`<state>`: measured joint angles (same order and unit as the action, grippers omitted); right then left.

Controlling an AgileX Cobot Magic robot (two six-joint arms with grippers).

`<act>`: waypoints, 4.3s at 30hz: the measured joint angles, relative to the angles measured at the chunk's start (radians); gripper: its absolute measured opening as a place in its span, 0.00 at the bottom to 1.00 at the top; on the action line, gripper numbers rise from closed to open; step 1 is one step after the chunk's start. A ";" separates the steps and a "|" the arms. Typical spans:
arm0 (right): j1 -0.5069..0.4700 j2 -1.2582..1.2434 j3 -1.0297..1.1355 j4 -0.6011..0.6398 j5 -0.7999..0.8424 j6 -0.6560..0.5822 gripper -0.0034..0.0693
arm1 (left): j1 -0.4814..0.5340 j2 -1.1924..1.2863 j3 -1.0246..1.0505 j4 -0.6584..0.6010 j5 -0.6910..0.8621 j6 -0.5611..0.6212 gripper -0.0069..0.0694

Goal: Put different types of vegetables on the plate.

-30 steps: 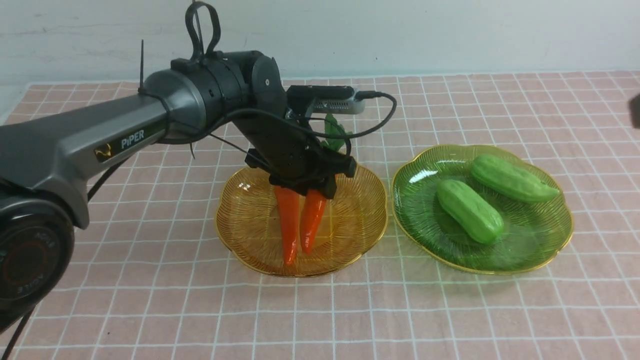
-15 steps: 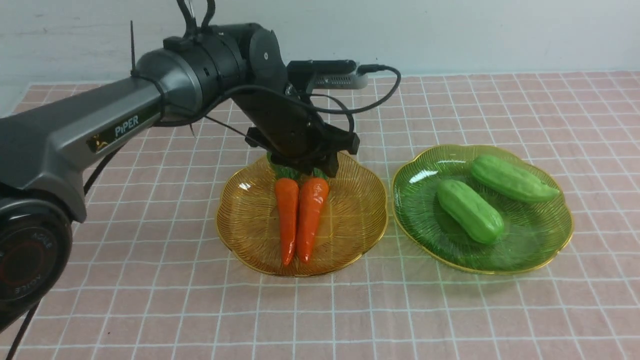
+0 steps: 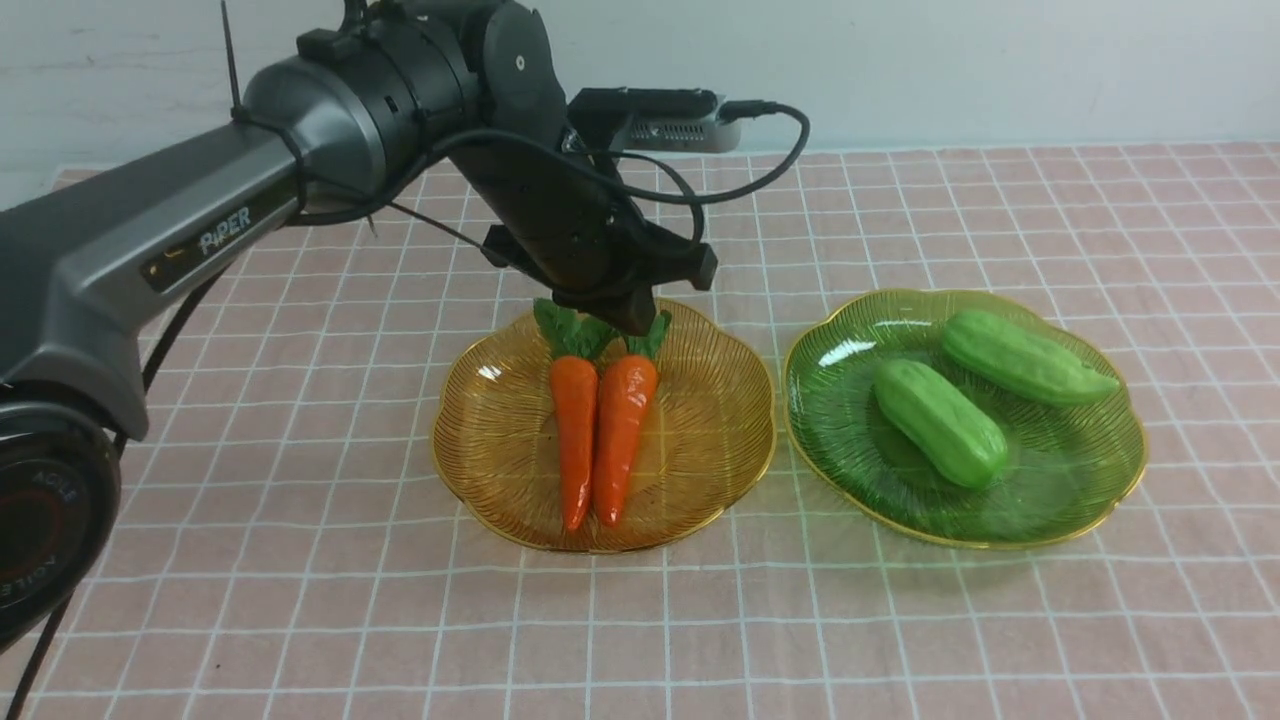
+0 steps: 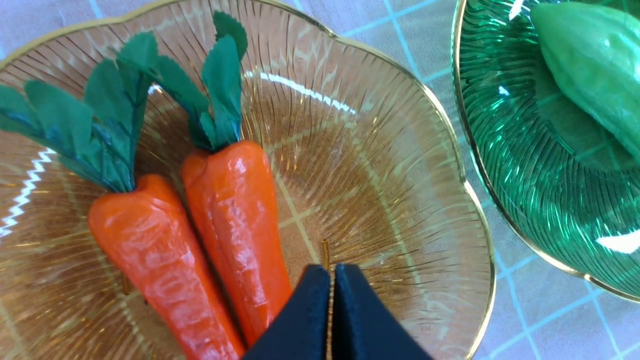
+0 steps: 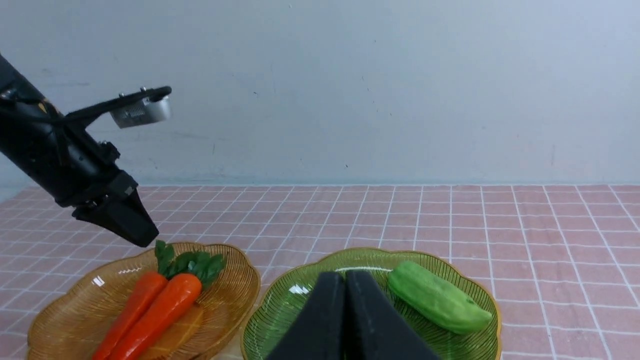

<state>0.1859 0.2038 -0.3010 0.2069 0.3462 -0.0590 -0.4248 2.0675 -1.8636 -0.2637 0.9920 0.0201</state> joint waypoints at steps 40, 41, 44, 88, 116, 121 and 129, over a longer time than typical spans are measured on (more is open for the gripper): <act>-0.132 -0.213 0.328 -0.106 0.038 -0.003 0.03 | 0.000 -1.118 0.596 0.200 0.257 0.005 0.09; -0.132 -0.213 0.328 -0.106 0.038 -0.003 0.03 | 0.000 -1.176 0.677 0.200 0.237 0.005 0.09; -0.132 -0.213 0.328 -0.106 0.038 -0.003 0.03 | 0.000 -1.324 0.892 0.188 0.087 -0.012 0.09; -0.134 -0.213 0.328 -0.106 0.039 -0.003 0.03 | 0.385 -2.078 1.892 0.243 -0.628 -0.058 0.09; -0.134 -0.213 0.328 -0.106 0.039 -0.003 0.03 | 0.334 -2.080 1.892 0.245 -0.609 -0.028 0.09; -0.134 -0.213 0.328 -0.106 0.039 -0.003 0.03 | 0.334 -2.080 1.892 0.245 -0.609 -0.028 0.09; -0.134 -0.213 0.328 -0.106 0.039 -0.003 0.03 | 0.334 -2.080 1.892 0.245 -0.609 -0.028 0.09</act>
<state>0.0522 -0.0096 0.0272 0.1009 0.3851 -0.0623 -0.0906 -0.0125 0.0279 -0.0184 0.3830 -0.0083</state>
